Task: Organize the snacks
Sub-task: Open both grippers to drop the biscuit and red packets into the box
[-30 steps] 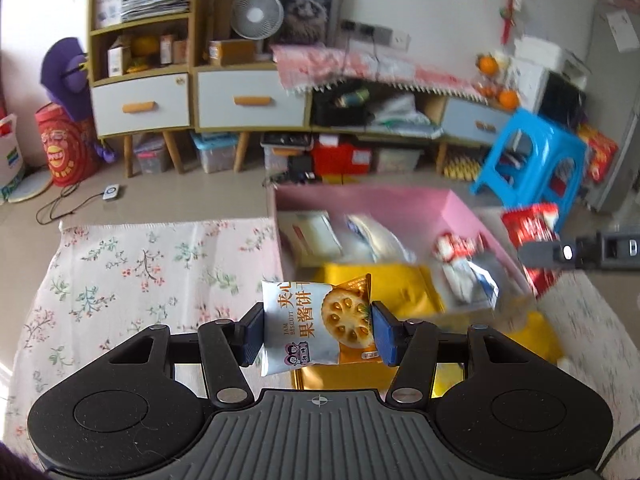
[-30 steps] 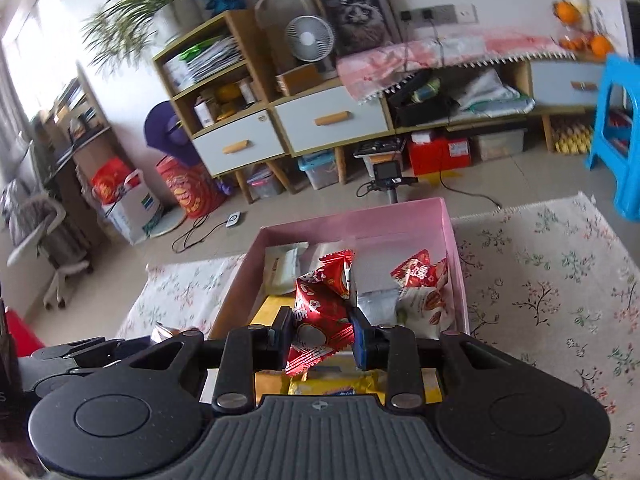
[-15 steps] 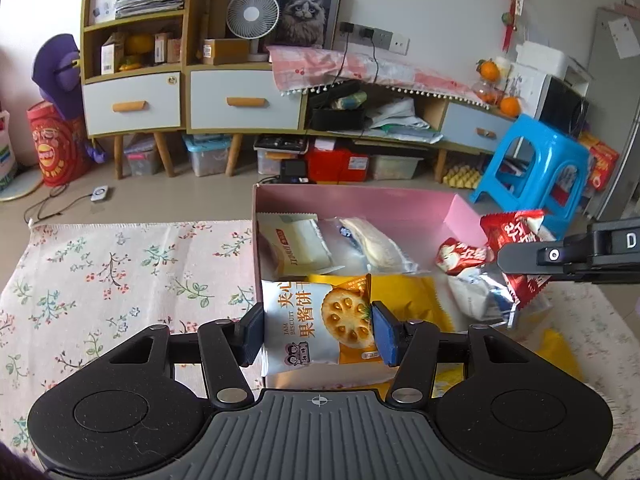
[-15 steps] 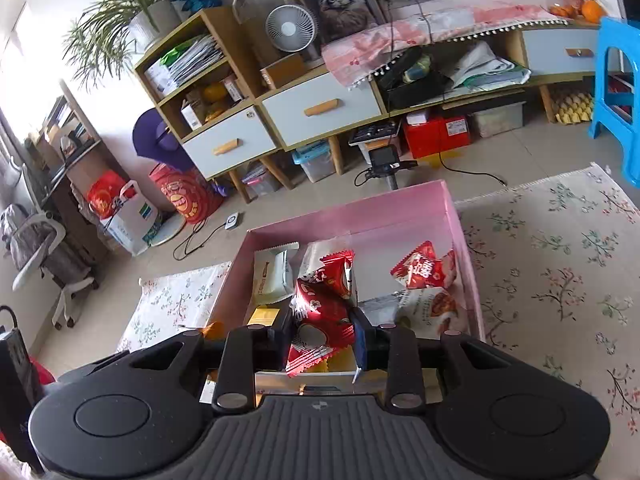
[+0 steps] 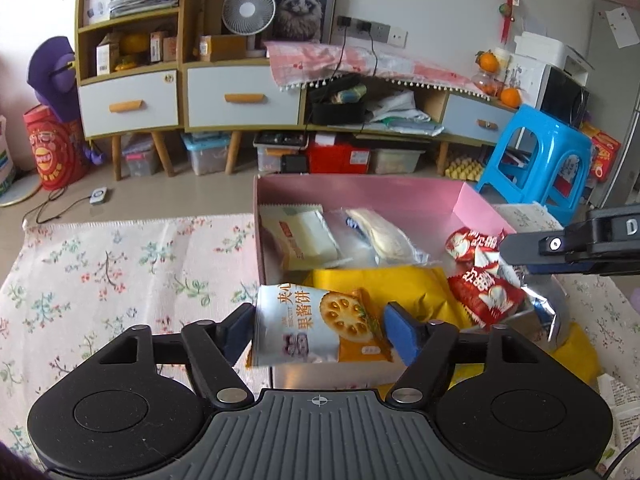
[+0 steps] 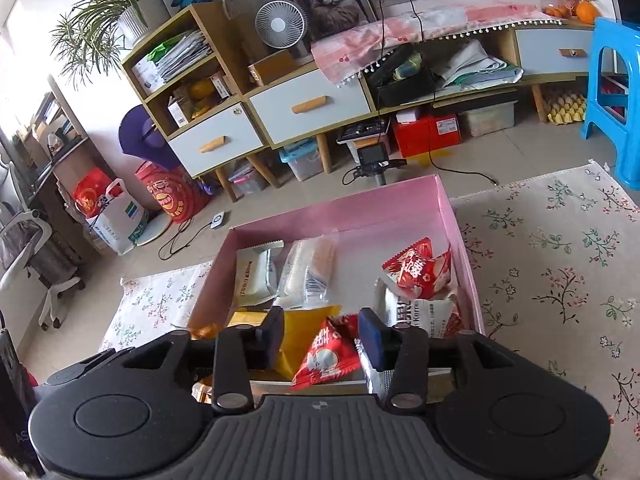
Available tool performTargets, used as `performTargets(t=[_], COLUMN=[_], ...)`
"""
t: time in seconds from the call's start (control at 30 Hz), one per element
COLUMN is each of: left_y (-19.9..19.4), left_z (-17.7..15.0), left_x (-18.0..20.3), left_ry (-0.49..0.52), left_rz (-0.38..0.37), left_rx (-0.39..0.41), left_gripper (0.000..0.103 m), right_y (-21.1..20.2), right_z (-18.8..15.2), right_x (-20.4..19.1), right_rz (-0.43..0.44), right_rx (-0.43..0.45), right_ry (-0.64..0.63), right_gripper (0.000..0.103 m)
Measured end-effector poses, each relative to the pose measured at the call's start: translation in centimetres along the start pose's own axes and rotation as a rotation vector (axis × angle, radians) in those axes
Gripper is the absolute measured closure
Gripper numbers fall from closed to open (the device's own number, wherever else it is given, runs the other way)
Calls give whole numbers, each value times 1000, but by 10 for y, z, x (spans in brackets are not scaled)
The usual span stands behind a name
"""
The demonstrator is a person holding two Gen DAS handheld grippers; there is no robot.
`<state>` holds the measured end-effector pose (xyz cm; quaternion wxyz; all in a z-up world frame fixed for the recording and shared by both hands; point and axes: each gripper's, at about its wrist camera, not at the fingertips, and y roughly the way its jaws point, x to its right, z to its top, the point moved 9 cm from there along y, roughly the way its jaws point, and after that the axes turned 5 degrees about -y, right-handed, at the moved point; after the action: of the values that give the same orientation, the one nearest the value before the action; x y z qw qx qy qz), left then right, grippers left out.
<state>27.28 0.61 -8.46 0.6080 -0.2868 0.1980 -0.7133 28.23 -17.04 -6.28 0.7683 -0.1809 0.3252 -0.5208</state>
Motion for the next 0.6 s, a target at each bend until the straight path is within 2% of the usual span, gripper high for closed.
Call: performTargets(t=[0.13, 0.27, 0.43, 0.6], left_y=[-1, -6, -16, -32], left_z=[-1, -1, -2, -6], left_x=[0, 4, 8, 11], left_ry=[11, 14, 22, 19], left_rz=[12, 5, 0, -7], left_rx=[5, 10, 7, 2], left_gripper=[19, 14, 13, 12], right_y=[-2, -7, -14, -25], right_z=[1, 3, 2, 0], right_x=[1, 1, 1, 3], right_rz=[-9, -13, -26, -38], right_rx=[3, 11, 14, 16], right_ry=[-6, -21, -38, -31], right_gripper=[57, 50, 37, 31])
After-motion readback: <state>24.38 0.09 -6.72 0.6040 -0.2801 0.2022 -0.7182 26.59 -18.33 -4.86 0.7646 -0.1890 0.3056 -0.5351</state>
